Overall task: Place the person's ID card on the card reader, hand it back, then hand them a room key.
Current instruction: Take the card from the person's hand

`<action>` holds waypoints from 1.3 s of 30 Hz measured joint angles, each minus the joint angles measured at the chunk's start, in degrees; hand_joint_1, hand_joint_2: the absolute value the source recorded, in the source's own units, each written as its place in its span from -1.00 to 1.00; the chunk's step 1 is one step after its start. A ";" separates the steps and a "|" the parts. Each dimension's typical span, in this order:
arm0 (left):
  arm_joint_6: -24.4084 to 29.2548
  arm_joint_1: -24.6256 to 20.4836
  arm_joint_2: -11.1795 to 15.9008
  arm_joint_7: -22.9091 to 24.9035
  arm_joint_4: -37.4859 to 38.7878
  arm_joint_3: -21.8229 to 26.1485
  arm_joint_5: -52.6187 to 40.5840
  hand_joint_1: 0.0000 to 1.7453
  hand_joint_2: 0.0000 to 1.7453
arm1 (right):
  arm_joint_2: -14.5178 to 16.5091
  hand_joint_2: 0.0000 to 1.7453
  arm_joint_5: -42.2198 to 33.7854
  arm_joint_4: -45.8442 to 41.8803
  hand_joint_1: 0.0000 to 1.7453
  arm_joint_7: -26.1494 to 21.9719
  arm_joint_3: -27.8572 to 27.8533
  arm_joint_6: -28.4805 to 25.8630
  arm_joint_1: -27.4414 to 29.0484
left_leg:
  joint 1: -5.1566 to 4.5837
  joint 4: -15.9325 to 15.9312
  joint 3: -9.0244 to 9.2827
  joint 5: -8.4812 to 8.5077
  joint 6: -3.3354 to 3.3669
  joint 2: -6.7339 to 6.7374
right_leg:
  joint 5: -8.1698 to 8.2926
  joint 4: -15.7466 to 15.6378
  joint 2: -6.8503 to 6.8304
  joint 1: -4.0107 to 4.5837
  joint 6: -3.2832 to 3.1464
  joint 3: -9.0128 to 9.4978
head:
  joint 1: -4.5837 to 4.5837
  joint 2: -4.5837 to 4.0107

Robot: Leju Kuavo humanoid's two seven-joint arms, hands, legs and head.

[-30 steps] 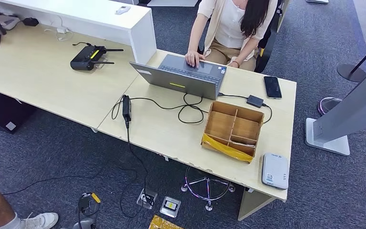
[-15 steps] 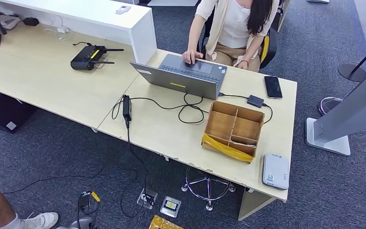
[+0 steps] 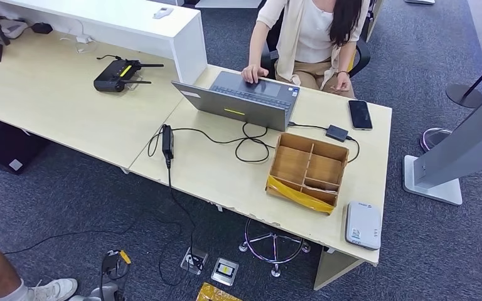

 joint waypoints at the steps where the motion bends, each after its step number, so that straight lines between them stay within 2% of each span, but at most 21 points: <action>1: -0.10 0.00 0.04 0.00 0.02 0.00 -0.08 -1.00 -1.00 | 0.93 -1.00 0.87 -0.28 -1.00 -0.18 0.33 0.57 -0.73 | 0.00 0.00 0.00 0.00 0.00 0.00 | 0.00 0.00 0.00 0.00 0.00 0.00 | 0.01 0.00; 8: 0.01 0.00 0.52 0.03 0.04 -0.03 -0.73 -1.00 -1.00 | 8.31 -1.00 6.21 -1.97 -1.00 -1.78 2.74 2.26 -4.76 | 0.03 0.00 0.02 0.02 -0.02 -0.03 | 0.00 0.02 -0.01 0.03 0.00 0.00 | 0.01 0.00; 16: 0.49 0.04 1.25 -0.27 0.18 -0.37 -1.74 -1.00 -1.00 | 15.17 -1.00 9.78 -2.88 -1.00 -3.30 5.20 -5.94 -5.61 | 0.03 0.00 0.00 0.03 -0.03 -0.13 | -0.01 0.01 -0.10 0.04 -0.01 -0.01 | 0.01 0.00; 21: 0.07 0.12 1.48 -1.39 0.28 -0.45 -2.24 -1.00 -1.00 | 17.69 -1.00 12.44 -2.94 -1.00 -4.21 6.62 -7.37 -5.62 | 0.03 0.01 0.00 0.03 -0.03 -0.14 | -0.01 0.01 -0.10 0.03 -0.01 -0.01 | 0.02 0.00; 25: -0.67 0.13 1.64 -1.57 0.36 -0.77 -2.83 -1.00 -1.00 | 18.92 1.00 18.23 -3.00 -1.00 -5.53 8.30 -12.38 -5.71 | 0.03 0.01 -0.01 0.03 -0.03 -0.14 | -0.01 0.01 -0.11 0.03 -0.01 -0.01 | 0.02 0.00; 32: -0.75 0.13 1.80 0.15 0.59 -1.37 -2.84 -1.00 -1.00 | 20.53 1.00 31.08 -3.00 -1.00 -5.59 13.28 -26.48 -6.16 | 0.03 0.01 0.01 0.03 -0.04 -0.14 | -0.01 0.01 -0.10 0.03 -0.01 -0.01 | 0.02 0.00; 37: -0.75 0.13 1.84 0.65 0.66 -1.40 -2.81 -1.00 -1.00 | 21.72 1.00 40.85 -3.00 -1.00 -3.56 17.88 -37.99 -6.37 | 0.03 0.00 0.01 0.03 -0.04 -0.13 | -0.01 0.02 -0.09 0.04 -0.01 -0.02 | 0.02 0.00; 39: -0.74 0.12 1.85 0.80 0.67 -1.40 -2.79 -1.00 -1.00 | 22.32 1.00 43.67 -3.00 -1.00 -2.67 19.58 -41.07 -6.44 | 0.03 0.00 0.01 0.03 -0.04 -0.13 | -0.01 0.02 -0.07 0.04 -0.02 -0.02 | 0.02 0.00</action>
